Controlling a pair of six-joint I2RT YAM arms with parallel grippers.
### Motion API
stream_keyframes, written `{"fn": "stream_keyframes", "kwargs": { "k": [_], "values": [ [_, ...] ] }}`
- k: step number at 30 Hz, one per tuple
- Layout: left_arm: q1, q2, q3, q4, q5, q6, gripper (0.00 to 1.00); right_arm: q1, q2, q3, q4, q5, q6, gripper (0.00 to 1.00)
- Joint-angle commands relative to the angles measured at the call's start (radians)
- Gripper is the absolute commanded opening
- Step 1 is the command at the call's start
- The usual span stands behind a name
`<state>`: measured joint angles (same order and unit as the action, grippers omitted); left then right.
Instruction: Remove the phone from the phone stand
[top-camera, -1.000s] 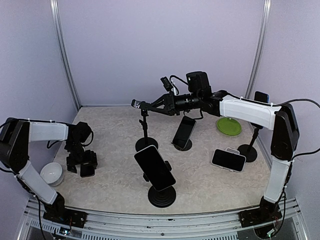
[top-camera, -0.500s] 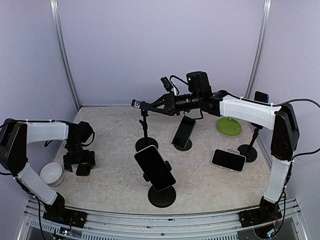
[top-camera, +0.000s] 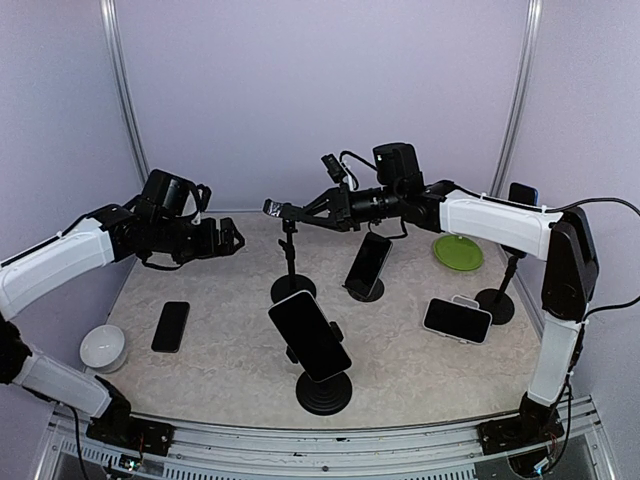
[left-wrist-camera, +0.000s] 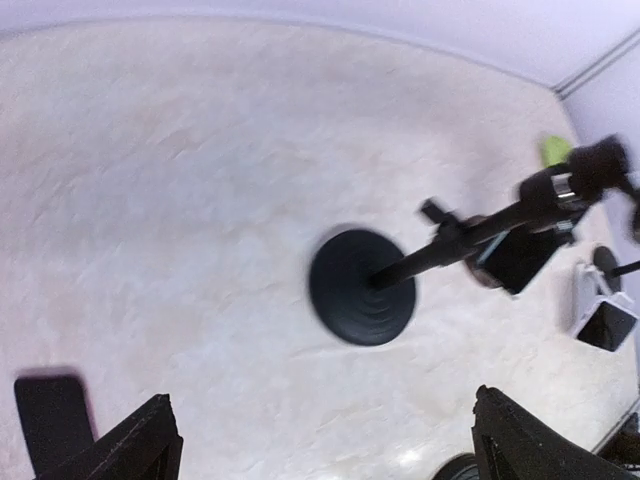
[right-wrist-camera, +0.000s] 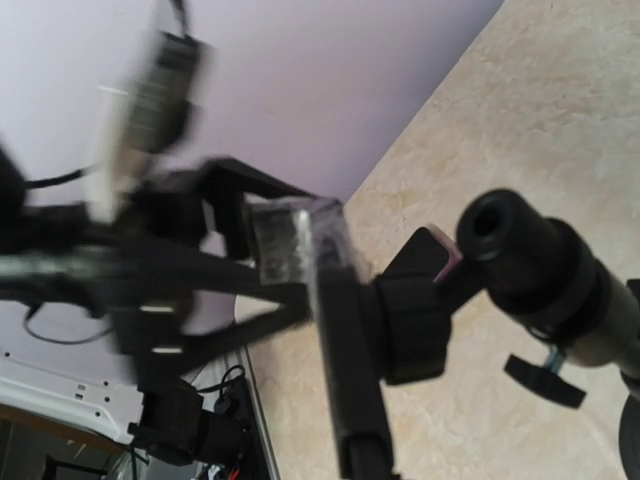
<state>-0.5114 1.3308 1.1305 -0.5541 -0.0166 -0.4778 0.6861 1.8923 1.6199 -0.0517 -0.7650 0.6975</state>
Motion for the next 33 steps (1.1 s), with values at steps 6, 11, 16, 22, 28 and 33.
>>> {"fn": "stream_keyframes", "kwargs": {
  "k": [6, 11, 16, 22, 28, 33],
  "values": [
    [-0.057, 0.023, 0.139, 0.273, 0.150, 0.092, 0.87, -0.013, -0.022, 0.012, -0.029, -0.007, -0.024, 0.00],
    [-0.097, 0.087, 0.240, 0.217, 0.123, 0.089, 0.72, -0.007, -0.008, 0.035, -0.046, -0.001, -0.027, 0.00],
    [-0.114, 0.150, 0.313, 0.162, 0.090, 0.083, 0.58, 0.000, 0.003, 0.052, -0.055, 0.005, -0.027, 0.00],
    [-0.133, 0.198, 0.351, 0.103, 0.059, 0.103, 0.46, 0.003, 0.015, 0.071, -0.064, 0.011, -0.026, 0.00],
    [-0.152, 0.241, 0.395, 0.041, 0.001, 0.134, 0.36, 0.006, 0.024, 0.079, -0.064, 0.014, -0.022, 0.00],
    [-0.162, 0.259, 0.419, 0.008, -0.050, 0.144, 0.22, 0.009, 0.034, 0.091, -0.067, 0.012, -0.019, 0.00]
  ]
}}
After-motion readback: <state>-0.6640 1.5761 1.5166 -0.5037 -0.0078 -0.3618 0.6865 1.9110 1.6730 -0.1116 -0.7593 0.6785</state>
